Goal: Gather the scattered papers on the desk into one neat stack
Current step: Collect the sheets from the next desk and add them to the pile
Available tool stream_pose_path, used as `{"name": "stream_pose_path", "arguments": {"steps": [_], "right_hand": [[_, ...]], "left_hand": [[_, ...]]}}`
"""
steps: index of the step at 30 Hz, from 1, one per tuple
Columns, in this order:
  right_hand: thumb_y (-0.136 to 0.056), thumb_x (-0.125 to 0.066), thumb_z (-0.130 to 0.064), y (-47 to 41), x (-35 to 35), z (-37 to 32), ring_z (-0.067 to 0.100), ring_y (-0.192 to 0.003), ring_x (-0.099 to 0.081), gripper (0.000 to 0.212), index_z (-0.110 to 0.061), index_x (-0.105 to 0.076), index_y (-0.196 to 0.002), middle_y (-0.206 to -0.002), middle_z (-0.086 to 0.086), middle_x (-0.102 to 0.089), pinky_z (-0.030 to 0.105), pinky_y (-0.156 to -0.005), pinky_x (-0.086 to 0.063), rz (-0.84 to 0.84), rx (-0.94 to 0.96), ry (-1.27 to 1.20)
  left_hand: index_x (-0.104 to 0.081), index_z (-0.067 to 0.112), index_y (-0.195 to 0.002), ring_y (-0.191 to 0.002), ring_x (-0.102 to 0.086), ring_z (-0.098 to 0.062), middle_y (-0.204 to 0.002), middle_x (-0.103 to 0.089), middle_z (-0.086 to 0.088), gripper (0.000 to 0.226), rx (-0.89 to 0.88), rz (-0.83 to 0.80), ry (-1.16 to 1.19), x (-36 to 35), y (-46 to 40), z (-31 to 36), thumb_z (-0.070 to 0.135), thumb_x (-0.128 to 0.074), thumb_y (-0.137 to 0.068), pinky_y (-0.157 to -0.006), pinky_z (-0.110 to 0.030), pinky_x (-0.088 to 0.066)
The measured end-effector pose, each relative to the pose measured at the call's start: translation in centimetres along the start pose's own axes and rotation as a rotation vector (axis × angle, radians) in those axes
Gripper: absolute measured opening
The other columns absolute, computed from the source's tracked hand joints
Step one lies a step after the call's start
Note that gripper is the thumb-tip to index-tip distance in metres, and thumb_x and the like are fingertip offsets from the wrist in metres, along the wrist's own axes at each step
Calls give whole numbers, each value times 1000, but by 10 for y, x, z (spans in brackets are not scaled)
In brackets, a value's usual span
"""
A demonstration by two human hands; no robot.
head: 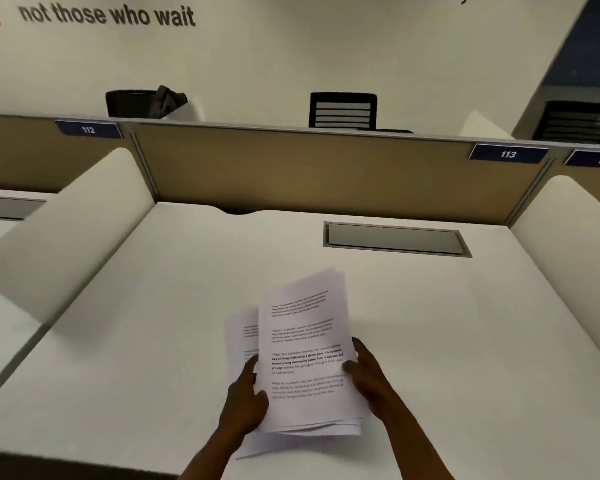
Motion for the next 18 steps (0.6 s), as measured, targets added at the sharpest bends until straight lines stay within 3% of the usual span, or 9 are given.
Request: {"name": "stream_pose_path", "arguments": {"steps": [5, 8, 13, 18], "right_hand": [[-88, -46, -10, -19, -39, 2, 23, -130, -49, 63, -28, -35, -148, -148, 3, -46, 47, -112, -40, -67, 21, 173], [-91, -45, -6, -12, -53, -2, 25, -136, -42, 62, -17, -30, -150, -150, 4, -42, 37, -116, -33, -6, 35, 319], [-88, -51, -14, -10, -63, 7, 30, -129, -36, 60, -15, -34, -145, -140, 12, -44, 39, -105, -37, 188, 33, 612], [-83, -59, -22, -12, -67, 8, 31, -126, -40, 60, -11, -40, -139, -135, 14, -45, 40, -101, -42, 242, 2, 645]], "left_hand": [[-37, 18, -147, -123, -54, -26, -134, -57, -10, 65, 75, 113, -29, 16, -2, -24, 8, -55, -85, -103, -35, -44], [-41, 13, -144, -126, -49, -25, -136, -51, -11, 64, 143, 133, -128, 16, -7, -40, 23, -64, -85, -108, -35, -41], [-38, 12, -145, -136, -31, -30, -146, -34, -11, 72, 165, 198, -169, 14, -7, -38, 39, -66, -85, -111, -38, -34], [-32, 12, -148, -135, -35, -30, -145, -33, -12, 77, 168, 205, -124, 7, -11, -38, 38, -67, -84, -109, -38, -37]]}}
Point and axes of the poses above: each hand's wrist, its own y-axis away from the middle knuckle, its own x-axis out of the back of the hand, z = x × y, the point moved 4 cm from there along -y, towards the middle knuckle
